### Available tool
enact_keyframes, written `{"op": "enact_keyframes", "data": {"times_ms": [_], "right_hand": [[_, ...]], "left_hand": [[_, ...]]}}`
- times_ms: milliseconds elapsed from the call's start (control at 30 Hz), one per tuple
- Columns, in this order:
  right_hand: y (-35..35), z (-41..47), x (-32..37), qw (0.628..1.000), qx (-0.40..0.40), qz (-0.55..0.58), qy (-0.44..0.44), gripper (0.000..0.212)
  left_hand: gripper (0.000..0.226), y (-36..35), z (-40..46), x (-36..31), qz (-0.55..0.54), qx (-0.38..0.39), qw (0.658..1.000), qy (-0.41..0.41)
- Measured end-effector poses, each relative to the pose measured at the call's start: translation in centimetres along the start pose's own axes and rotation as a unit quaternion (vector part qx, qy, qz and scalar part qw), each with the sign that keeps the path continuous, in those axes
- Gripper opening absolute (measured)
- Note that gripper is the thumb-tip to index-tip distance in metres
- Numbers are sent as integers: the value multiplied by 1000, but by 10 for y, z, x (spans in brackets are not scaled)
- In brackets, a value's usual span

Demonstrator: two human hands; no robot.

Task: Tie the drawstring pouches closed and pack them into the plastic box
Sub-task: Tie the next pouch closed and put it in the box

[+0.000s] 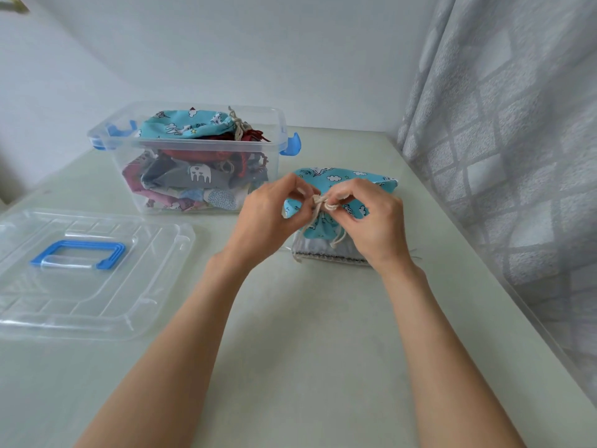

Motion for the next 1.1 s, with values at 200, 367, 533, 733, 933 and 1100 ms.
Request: {"op": "enact_keyframes", "data": {"times_ms": [200, 367, 533, 733, 933, 1100], "right_hand": [[-4, -1, 0, 999, 25, 32, -5, 8], [-6, -2, -7, 998, 44, 46, -24, 8], [-7, -2, -6, 997, 43, 55, -14, 9], [-5, -1, -6, 997, 44, 57, -12, 10], [-7, -2, -11, 993, 65, 84, -57, 9], [6, 2, -21, 990, 27, 76, -112, 10]], "left_hand": [[9, 11, 2, -4, -35, -40, 999, -10], [14, -2, -1, 24, -219, 55, 958, 179], [19, -18, -10, 35, -210, 133, 939, 238], [9, -19, -11, 38, -235, 114, 926, 272], [7, -11, -4, 31, -233, 89, 941, 229], [10, -2, -2, 35, -273, -16, 931, 244]]}}
Point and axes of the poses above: each hand's wrist, its own z-axis towards the middle knuckle, its own y-axis out of the back of the hand, x = y × z, the point moved 8 cm from there along z, towards the middle knuckle, and after that the axes turned 4 degrees about -x, right-handed, at the moved point
